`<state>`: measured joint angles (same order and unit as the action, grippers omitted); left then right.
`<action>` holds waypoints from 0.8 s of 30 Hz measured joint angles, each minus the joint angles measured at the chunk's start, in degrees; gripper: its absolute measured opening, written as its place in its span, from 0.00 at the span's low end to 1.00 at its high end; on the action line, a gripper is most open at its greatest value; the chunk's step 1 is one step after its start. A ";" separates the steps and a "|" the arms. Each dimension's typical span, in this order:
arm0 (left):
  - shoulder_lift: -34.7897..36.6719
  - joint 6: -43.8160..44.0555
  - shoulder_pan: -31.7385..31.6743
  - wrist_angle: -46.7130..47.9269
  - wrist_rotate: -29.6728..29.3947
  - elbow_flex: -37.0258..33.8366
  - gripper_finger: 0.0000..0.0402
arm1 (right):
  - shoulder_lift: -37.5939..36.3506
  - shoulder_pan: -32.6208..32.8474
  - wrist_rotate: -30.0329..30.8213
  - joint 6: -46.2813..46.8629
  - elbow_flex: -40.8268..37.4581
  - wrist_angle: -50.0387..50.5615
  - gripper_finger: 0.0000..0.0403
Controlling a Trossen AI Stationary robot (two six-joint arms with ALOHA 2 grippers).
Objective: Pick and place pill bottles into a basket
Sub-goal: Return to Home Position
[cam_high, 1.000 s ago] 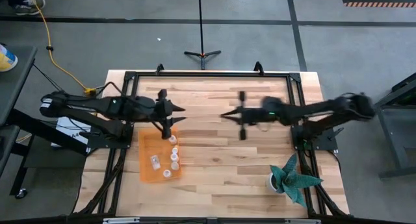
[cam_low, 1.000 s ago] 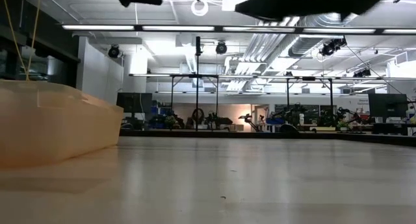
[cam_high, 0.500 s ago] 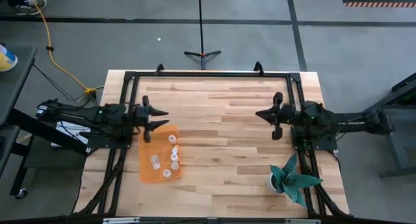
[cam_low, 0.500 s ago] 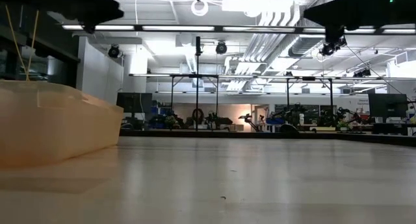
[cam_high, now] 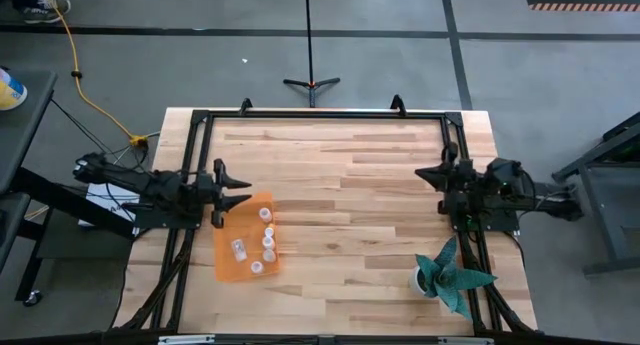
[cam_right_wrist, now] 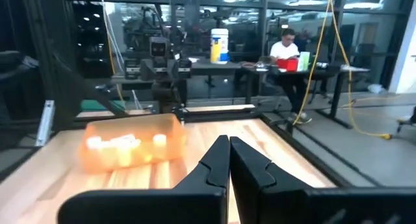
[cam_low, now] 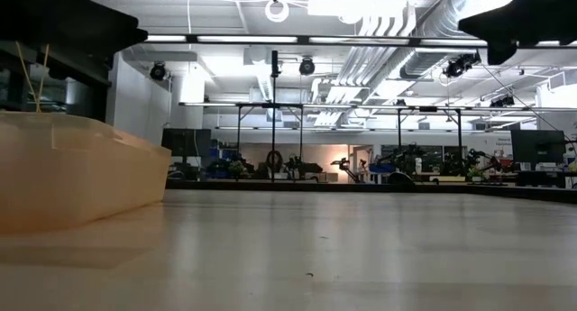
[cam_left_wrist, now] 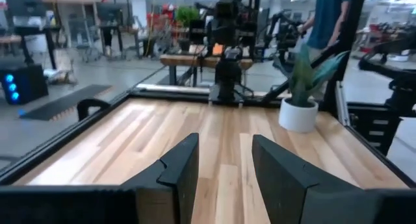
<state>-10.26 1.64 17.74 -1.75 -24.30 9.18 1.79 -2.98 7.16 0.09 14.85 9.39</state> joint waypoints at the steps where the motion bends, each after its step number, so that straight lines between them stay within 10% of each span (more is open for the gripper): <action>1: -0.02 -0.63 0.48 -1.72 -0.02 -0.92 0.44 | -1.44 0.00 -0.02 0.90 0.00 1.42 0.00; 24: 0.31 -2.93 1.05 -9.61 -0.49 -7.49 0.44 | -0.84 0.00 0.87 2.09 -14.16 -17.74 0.00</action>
<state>-9.96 -1.29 18.79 -11.36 -24.79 1.69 0.95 -2.98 8.03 2.18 0.69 -8.35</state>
